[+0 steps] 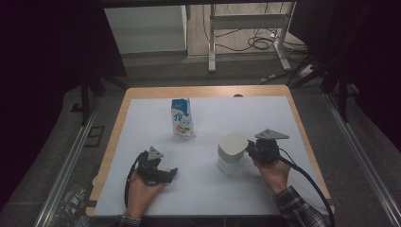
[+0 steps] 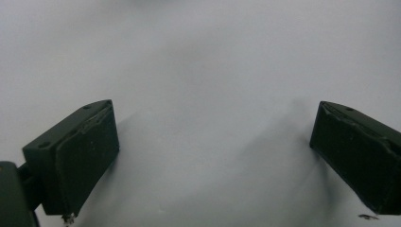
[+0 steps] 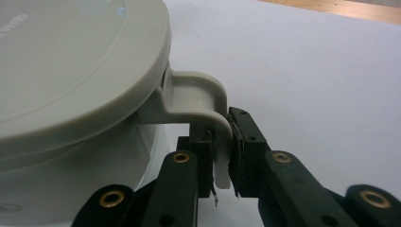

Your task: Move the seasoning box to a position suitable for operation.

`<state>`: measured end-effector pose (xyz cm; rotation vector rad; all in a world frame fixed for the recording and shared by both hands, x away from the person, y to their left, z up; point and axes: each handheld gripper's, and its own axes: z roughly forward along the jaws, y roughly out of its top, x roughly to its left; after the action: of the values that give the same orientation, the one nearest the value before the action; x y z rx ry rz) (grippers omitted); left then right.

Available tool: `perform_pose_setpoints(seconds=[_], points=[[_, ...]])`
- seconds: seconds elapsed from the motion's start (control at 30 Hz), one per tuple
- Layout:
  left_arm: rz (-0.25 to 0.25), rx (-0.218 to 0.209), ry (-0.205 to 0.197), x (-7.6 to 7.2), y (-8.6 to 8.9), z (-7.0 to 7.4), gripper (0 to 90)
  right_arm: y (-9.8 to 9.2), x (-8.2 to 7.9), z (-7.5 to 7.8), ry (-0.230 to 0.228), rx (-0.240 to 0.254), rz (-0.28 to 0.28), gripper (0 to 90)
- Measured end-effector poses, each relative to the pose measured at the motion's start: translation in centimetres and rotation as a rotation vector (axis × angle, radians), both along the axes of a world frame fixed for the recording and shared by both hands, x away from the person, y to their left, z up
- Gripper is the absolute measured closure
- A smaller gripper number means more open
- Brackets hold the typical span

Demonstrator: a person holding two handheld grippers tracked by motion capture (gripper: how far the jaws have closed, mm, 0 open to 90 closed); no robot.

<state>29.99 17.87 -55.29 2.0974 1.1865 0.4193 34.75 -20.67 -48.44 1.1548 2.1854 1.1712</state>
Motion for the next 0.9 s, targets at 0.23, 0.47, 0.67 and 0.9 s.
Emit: perform_pose_setpoints(seconds=[0.23, 0.47, 0.67, 0.9], points=[[0.0, 0.0, 0.0, 0.0, 0.0, 0.0, 2.2, 0.4, -0.2, -0.7, -0.015, -0.017, -0.008, 79.9], [0.001, -0.001, 0.0, 0.0, 0.0, 0.0, 2.2, 0.3, -0.2, -1.2, -0.016, -0.028, -0.004, 79.7], [0.001, -0.001, 0.0, 0.0, 0.0, 0.0, 2.2, 0.0, -0.3, -1.4, -0.013, -0.027, 0.018, 78.1], [0.0, 0.0, 0.0, 0.0, 0.0, 0.0, 2.2, 0.0, -0.5, -1.6, -0.006, -0.091, 0.067, 66.4]])
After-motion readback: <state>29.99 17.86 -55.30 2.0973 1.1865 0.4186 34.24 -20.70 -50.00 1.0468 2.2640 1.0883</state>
